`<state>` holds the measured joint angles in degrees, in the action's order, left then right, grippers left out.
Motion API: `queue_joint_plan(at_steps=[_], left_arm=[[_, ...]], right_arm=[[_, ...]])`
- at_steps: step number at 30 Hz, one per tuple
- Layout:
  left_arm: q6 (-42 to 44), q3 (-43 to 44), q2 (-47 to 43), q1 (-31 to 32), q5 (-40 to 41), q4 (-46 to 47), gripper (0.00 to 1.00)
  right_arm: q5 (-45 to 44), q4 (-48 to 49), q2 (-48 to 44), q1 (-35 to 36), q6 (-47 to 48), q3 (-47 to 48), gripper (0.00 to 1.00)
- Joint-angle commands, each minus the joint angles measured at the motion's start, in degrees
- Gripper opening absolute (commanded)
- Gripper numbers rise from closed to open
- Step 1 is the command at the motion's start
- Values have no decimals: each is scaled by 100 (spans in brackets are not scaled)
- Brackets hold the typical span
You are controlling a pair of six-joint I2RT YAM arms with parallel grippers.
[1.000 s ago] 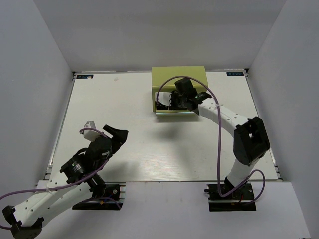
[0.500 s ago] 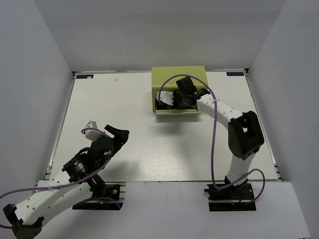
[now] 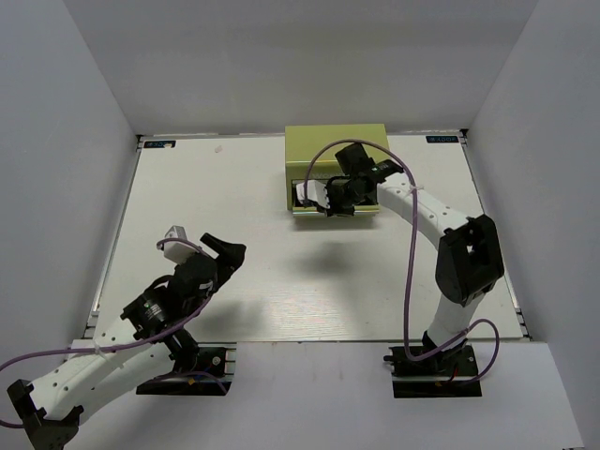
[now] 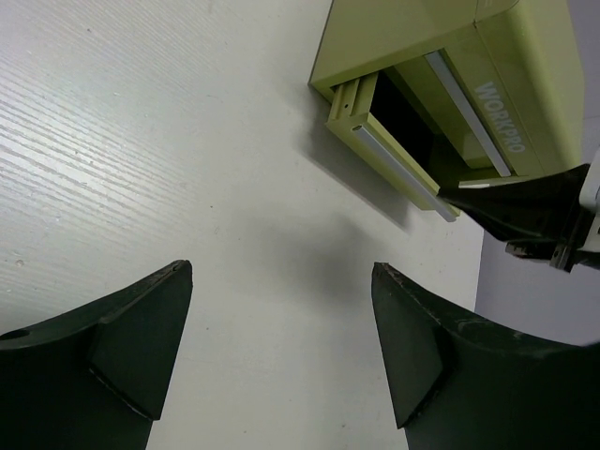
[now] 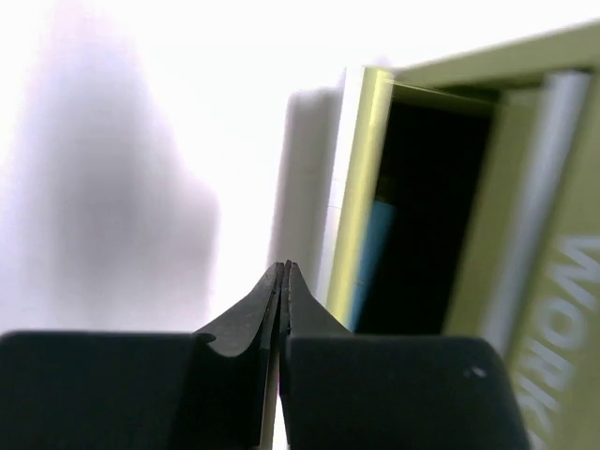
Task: Sort the stationery into containers
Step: Place the stationery in the drawer, then close the drawer in the storage box.
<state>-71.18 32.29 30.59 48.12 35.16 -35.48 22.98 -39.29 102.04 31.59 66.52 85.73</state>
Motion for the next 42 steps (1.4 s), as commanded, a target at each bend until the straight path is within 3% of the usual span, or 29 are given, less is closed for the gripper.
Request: queue_joint_plan(at_steps=[1, 15, 21, 24, 32, 36, 39, 42], left_arm=[[69, -21, 9, -13, -9, 59, 87], [69, -21, 61, -13, -62, 112, 87], [69, -21, 61, -13, -62, 112, 89], [69, -21, 114, -13, -62, 173, 90], [174, 31, 299, -13, -62, 279, 91], [174, 31, 351, -13, -62, 279, 91], [227, 31, 351, -13, -62, 340, 92], [385, 31, 351, -13, -114, 542, 98]], right_arm=[[585, -747, 52, 31, 432, 49, 0], [-847, 509, 984, 57, -596, 155, 0], [-2268, 2554, 782, 66, -1351, -468, 0], [-2972, 3048, 852, 75, -1396, -549, 0], [-3721, 4067, 1037, 75, -1423, -751, 0], [-3503, 3623, 941, 49, -1423, -637, 0], [-2110, 2474, 493, 14, -1413, -663, 0], [-1140, 2128, -122, 22, -1773, -979, 9]])
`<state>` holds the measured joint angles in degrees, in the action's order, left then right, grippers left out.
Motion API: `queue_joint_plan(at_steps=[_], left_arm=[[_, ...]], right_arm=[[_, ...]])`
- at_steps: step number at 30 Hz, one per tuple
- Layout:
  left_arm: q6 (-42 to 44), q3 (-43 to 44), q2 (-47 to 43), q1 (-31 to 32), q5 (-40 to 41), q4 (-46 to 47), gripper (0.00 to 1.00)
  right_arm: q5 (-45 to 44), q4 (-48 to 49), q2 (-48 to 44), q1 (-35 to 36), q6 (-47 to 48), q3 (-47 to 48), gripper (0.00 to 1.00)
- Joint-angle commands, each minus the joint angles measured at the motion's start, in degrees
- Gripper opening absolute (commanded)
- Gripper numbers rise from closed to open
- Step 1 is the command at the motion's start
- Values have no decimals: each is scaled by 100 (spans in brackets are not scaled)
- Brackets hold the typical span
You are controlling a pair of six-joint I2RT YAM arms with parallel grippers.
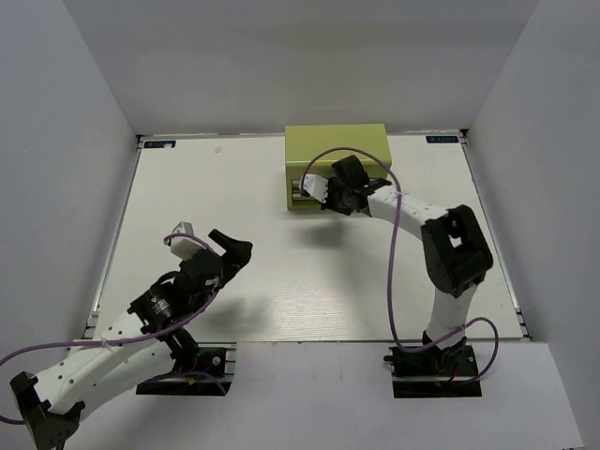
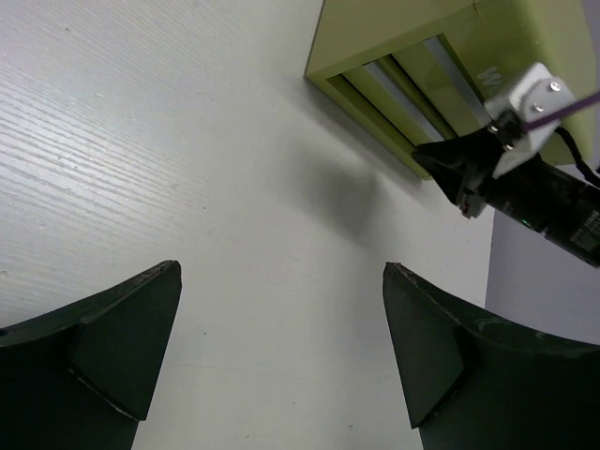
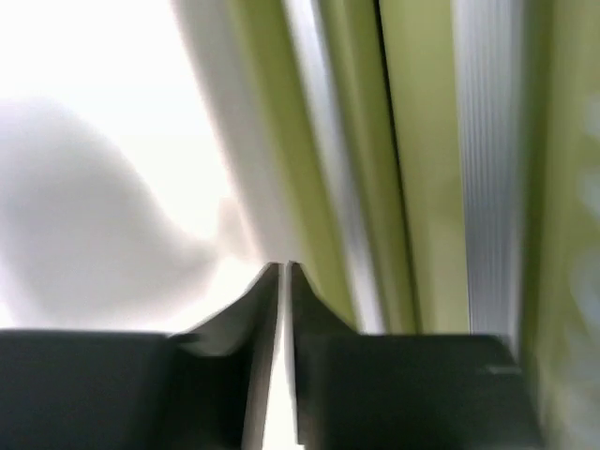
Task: Sort the stationery into containers
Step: Close the drawer in the storage box, then reset both arms
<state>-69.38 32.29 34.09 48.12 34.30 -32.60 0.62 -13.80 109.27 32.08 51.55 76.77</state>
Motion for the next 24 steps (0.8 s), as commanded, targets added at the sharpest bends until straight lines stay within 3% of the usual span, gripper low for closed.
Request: queue_joint_plan(at_steps=[1, 4, 5, 6, 7, 15, 24], left_arm=[[310, -21, 62, -13, -81, 480, 99], [1003, -21, 238, -13, -257, 955, 99], [1110, 48, 308, -13, -336, 1044, 99], [1216, 119, 396, -13, -441, 1193, 99], [1330, 119, 606, -13, -494, 1264, 99], [2622, 936, 1785, -13, -1391, 1590, 99], [3132, 1192, 1970, -13, -1743, 1774, 99]], right_arm=[[1376, -569, -1064, -17, -399, -214, 19], [1843, -659, -1539, -52, -1093, -416, 44], [1854, -607, -1706, -35, -1521, -452, 46], [1845, -536, -1856, -35, -1664, -479, 54], [1819, -527, -1927, -43, -1909, -540, 88], [1406, -177, -2691, -79, -3010, -716, 90], [887, 800, -3746, -122, -3555, -1788, 90]])
